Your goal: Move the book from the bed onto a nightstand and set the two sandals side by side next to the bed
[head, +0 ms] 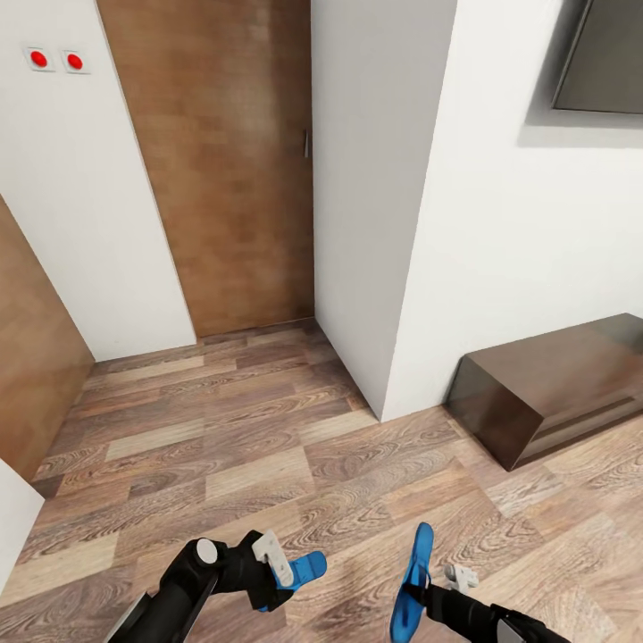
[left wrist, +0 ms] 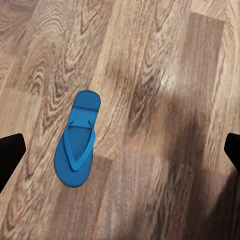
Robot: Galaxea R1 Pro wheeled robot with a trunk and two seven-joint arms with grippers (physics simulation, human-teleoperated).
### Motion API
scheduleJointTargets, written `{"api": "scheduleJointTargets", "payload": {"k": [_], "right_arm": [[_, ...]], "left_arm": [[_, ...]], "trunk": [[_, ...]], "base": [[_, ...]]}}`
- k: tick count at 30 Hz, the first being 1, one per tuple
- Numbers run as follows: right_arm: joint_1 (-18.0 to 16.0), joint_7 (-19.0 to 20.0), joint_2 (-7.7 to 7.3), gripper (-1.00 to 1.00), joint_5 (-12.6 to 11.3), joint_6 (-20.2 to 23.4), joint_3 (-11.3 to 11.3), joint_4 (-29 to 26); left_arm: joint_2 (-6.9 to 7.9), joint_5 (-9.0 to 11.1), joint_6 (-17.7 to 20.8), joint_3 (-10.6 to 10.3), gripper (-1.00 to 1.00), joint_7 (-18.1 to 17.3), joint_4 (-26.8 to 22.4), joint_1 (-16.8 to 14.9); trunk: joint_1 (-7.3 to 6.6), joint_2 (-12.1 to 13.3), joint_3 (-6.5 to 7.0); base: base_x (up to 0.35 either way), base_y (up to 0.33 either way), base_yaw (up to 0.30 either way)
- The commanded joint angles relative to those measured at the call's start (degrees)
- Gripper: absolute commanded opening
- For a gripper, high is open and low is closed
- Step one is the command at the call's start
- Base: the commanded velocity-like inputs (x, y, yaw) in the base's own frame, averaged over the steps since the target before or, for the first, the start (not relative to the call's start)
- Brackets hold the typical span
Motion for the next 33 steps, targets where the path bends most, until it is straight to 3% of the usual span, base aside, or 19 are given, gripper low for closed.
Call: {"api": "scheduleJointTargets", "payload": {"k": [1,5,6,8,9,13,17,21,25,28,33], "right_arm": [[-0.02,0.33,-1.39,-1.0,-0.36,0.23,0.09,-0.36],[-0.02,2.01,-8.76,-1.0,-0.75,2.45,-0.08,-6.63],[-0.02,2.32,-9.67,-1.0,-0.92,3.62,-0.12,-7.93],[-0.02,3.8,-12.52,-1.0,-2.45,11.61,-0.37,-13.14],[-0.03,4.42,-12.96,-1.0,-3.12,14.08,-0.46,-14.46],[-0.09,11.17,-14.65,-1.0,-10.32,30.77,-0.8,-25.3],[-0.1,13.48,-14.97,-1.0,-13.34,39.67,-0.87,-33.15],[-0.1,13.85,-15.28,-1.0,-13.78,42.35,-1.07,-35.04],[-0.1,13.95,-18.68,-1.0,-14.0,42.94,-1.49,-35.32],[-0.1,14.0,-19.6,-1.0,-14.04,43.04,-1.63,-35.37],[-0.1,13.99,-19.83,-1.0,-14.06,43.07,-1.68,-35.39]], "left_arm": [[0.03,-0.23,0.32,-0.09,1.0,-0.23,-0.09,-0.03],[-0.02,-0.14,0.32,-0.09,1.0,-0.25,-0.07,-0.03],[-0.03,-0.13,0.32,-0.11,1.0,-0.27,-0.07,-0.03],[-0.08,-0.12,0.32,-0.15,1.0,-0.31,-0.07,-0.03],[-0.09,-0.12,0.32,-0.16,1.0,-0.32,-0.07,-0.03],[-0.14,-0.11,0.32,-0.18,1.0,-0.34,-0.07,-0.03],[-0.21,-0.08,0.34,-0.18,1.0,-0.34,-0.11,-0.03],[-0.8,-0.1,0.4,-0.19,1.0,-0.34,-0.15,-0.03],[-1.35,-0.18,0.46,-0.18,1.0,-0.34,-0.15,-0.03],[-1.44,-0.2,0.48,-0.18,1.0,-0.29,-0.16,-0.03],[-1.46,-0.2,0.5,-0.18,1.0,-0.26,-0.16,-0.03]], "trunk": [[-0.01,-0.02,-0.05],[-0.01,-0.02,-0.05],[-0.01,-0.02,-0.05],[-0.01,-0.02,-0.05],[-0.01,-0.02,-0.05],[-0.01,-0.02,-0.05],[-0.01,-0.02,-0.05],[-0.01,-0.02,-0.05],[-0.01,-0.02,-0.05],[-0.01,-0.02,-0.05],[0.87,-1.63,-0.77]], "base": [[0.0,0.0,0.0],[0.0,0.0,0.0],[0.0,0.0,0.0],[0.0,0.0,0.0],[0.0,0.0,0.0],[0.0,0.0,0.0],[0.0,0.0,0.0],[0.0,0.0,0.0],[0.0,0.0,0.0],[0.0,0.0,0.0],[0.0,0.0,0.0]]}}
